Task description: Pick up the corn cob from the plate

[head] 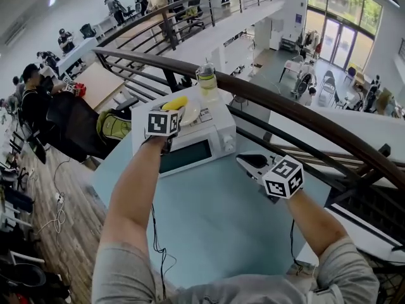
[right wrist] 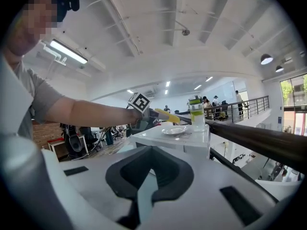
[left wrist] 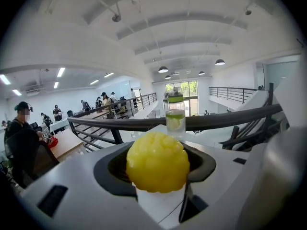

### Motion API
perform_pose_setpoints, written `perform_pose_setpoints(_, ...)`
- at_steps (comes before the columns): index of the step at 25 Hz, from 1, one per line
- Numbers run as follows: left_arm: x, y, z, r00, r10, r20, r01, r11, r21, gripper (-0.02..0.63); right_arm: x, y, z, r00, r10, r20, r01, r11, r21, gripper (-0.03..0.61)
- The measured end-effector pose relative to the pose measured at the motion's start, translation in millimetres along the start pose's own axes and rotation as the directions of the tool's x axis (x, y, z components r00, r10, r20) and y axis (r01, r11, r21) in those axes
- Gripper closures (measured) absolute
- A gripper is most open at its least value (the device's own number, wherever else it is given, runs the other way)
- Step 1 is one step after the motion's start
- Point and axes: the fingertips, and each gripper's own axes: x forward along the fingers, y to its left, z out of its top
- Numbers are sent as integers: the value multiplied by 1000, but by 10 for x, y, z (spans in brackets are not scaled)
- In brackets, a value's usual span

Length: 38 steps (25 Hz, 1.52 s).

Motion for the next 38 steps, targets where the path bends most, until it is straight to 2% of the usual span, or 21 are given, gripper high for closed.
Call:
perform_pose_setpoints(6, -573, -172, 345, 996, -35, 86, 35, 999, 13, 351, -255, 235, 335, 999, -7, 36, 9, 999, -46, 569)
perform_pose_setpoints(11, -1096, -297, 588, 989, -34, 146, 31, 999, 19, 351, -524, 461, 573, 998, -10, 67, 15, 997, -81, 569)
perform_pose_setpoints(14, -1432, -346, 698, 983, -20, 182, 13, 999, 36, 351, -674, 646, 673, 996, -4, 88, 13, 994, -105, 569)
perform_pose_setpoints(19, -2321, -505, 883, 975, 26, 223, -34, 999, 33, 351, -1157, 1171, 867, 992, 20, 123, -5, 992, -125, 569)
perform_pose_setpoints(25, -3208, -885, 1249, 955, 80, 286, -95, 995, 36, 351, -1780, 1412, 1281, 982, 48, 181, -11, 980, -199, 569)
perform_pose_setpoints(32, -4433, -1385, 1271, 927, 188, 326, -207, 978, 25, 351, -2241, 1816, 1438, 964, 160, 212, -107, 964, -242, 569)
perform_pose_setpoints(38, -5120, -1682, 1196, 916, 198, 350, -227, 973, 42, 351, -2458, 2235, 1632, 943, 221, 249, -147, 948, -282, 569)
